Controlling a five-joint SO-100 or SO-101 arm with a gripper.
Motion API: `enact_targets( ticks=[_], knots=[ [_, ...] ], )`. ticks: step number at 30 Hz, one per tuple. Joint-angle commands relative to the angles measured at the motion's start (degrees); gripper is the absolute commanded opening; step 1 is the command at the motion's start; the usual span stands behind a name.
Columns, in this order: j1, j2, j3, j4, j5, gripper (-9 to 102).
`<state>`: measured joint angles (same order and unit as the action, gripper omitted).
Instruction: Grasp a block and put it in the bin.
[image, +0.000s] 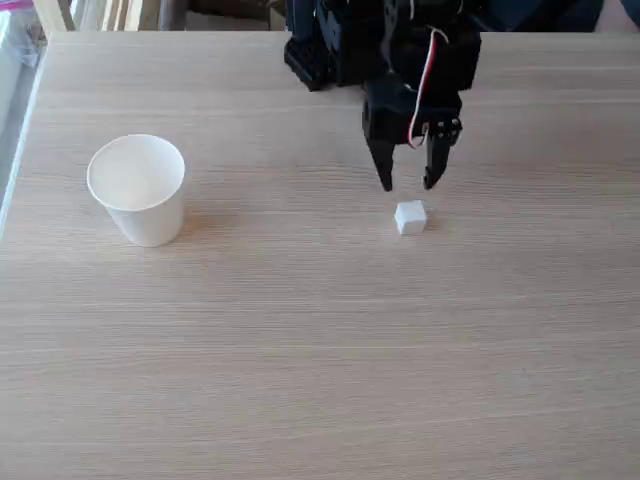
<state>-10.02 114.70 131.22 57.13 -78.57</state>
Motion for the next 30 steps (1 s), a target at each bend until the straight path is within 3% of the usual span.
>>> enact_targets(
  ticks=[1, 30],
  knots=[
    [-0.35, -1.32, -2.72, -1.23, 0.09, 26],
    [-0.53, -10.81, -6.94, -7.82, 1.32, 26]
  ],
)
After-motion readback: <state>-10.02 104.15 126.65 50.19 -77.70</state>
